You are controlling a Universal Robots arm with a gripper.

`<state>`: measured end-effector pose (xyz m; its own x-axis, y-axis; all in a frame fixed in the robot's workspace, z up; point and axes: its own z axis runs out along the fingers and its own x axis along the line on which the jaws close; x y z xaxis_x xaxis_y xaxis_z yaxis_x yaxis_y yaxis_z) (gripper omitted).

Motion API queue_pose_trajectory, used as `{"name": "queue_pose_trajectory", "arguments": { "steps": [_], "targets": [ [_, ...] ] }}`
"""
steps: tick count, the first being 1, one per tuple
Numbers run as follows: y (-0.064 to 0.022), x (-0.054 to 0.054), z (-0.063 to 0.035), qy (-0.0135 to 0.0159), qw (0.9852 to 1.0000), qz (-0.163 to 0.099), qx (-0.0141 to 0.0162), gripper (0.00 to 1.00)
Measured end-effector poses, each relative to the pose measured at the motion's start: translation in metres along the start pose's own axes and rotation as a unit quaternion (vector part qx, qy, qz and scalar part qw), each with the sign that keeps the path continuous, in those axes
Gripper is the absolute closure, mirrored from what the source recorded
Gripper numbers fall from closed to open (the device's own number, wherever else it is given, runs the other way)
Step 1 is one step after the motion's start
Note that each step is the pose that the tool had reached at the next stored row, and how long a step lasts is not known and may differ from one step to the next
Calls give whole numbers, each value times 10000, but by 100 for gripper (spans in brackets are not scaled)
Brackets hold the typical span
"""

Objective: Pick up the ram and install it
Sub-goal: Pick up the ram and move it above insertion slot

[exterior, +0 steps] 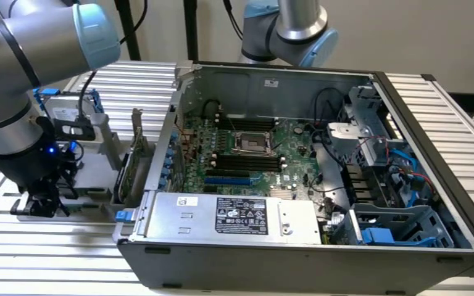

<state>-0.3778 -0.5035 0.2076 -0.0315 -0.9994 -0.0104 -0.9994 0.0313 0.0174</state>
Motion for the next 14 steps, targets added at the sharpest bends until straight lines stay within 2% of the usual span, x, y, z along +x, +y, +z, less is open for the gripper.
{"name": "queue_pose_trajectory", "arguments": {
  "steps": [14],
  "targets": [
    [32, -58, 72, 0, 10000, -49, 1, 58]
  ]
}}
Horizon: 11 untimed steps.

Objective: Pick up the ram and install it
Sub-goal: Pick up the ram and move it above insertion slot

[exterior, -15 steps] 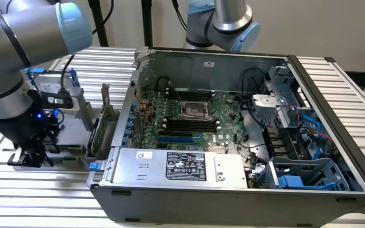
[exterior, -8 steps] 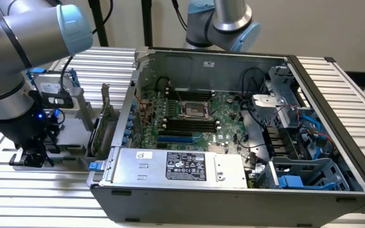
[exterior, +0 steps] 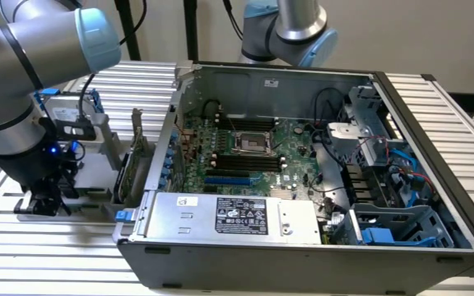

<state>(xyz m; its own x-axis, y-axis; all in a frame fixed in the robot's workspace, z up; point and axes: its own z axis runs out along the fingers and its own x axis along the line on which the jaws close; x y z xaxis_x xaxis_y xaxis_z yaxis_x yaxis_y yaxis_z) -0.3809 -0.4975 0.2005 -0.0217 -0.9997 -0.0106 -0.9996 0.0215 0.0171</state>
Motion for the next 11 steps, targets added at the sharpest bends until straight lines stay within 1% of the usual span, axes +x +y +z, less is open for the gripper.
{"name": "queue_pose_trajectory", "arguments": {
  "steps": [5, 10, 11],
  "targets": [
    [38, -18, 25, 1, 10000, 0, -1, 58],
    [52, -17, 52, 3, 10000, 0, -1, 58],
    [53, -17, 55, 3, 10000, 0, -2, 60]
  ]
}}
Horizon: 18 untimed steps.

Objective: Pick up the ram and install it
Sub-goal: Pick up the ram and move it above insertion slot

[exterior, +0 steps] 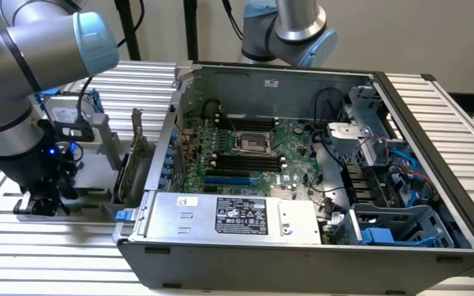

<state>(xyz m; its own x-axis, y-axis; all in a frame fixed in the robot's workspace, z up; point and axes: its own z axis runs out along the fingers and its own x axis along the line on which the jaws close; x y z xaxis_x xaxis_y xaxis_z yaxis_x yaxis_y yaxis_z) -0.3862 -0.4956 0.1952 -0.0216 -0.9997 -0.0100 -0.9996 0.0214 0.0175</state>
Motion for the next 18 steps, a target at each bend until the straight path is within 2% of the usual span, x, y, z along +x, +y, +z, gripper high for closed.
{"name": "queue_pose_trajectory", "arguments": {
  "steps": [2, 3, 8, 9, 12, 14, 18],
  "targets": [
    [0, 0, 3, 0, 10000, 0, 1, 60],
    [0, 0, 3, 0, 10000, 0, 1, 67],
    [0, 0, 4, -1, 10000, 0, 1, 69],
    [0, 0, 4, -1, 10000, 0, 1, 76],
    [0, 0, 4, 0, 10000, 0, 1, 76],
    [0, -1, 4, -2, 10000, 0, 1, 85],
    [0, -1, 4, -1, 10000, 0, 1, 86]
  ]
}}
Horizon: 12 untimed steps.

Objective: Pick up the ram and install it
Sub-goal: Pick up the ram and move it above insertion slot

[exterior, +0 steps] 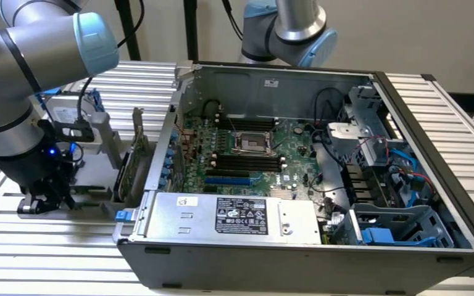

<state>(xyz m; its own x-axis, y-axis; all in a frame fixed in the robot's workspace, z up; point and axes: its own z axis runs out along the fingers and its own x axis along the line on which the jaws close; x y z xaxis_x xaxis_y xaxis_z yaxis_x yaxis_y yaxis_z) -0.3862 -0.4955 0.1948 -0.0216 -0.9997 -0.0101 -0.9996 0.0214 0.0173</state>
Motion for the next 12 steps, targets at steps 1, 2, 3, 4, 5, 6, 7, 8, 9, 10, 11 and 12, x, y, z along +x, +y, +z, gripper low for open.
{"name": "queue_pose_trajectory", "arguments": {
  "steps": [1, 2, 3, 4, 5, 6, 7, 8, 9, 10, 11, 12],
  "targets": [
    [0, 0, 0, 0, 10000, 0, 0, 86],
    [0, 0, 0, 0, 10000, 0, 0, 86],
    [0, 0, 0, 0, 10000, 0, 0, 86],
    [0, 0, 0, 0, 10000, 1, 0, 86],
    [0, 1, 0, 0, 10000, 1, 0, 86],
    [0, 2, 0, 0, 10000, 0, 0, 86],
    [0, 3, 0, 0, 10000, 0, 0, 86],
    [0, 3, 0, 0, 10000, 0, 0, 86],
    [0, 3, 0, 0, 10000, 0, 0, 86],
    [0, 3, 0, -1, 10000, 0, 0, 86],
    [0, 3, -1, -1, 10000, 0, 0, 86],
    [0, 3, -1, -2, 10000, 0, 0, 86]
  ]
}}
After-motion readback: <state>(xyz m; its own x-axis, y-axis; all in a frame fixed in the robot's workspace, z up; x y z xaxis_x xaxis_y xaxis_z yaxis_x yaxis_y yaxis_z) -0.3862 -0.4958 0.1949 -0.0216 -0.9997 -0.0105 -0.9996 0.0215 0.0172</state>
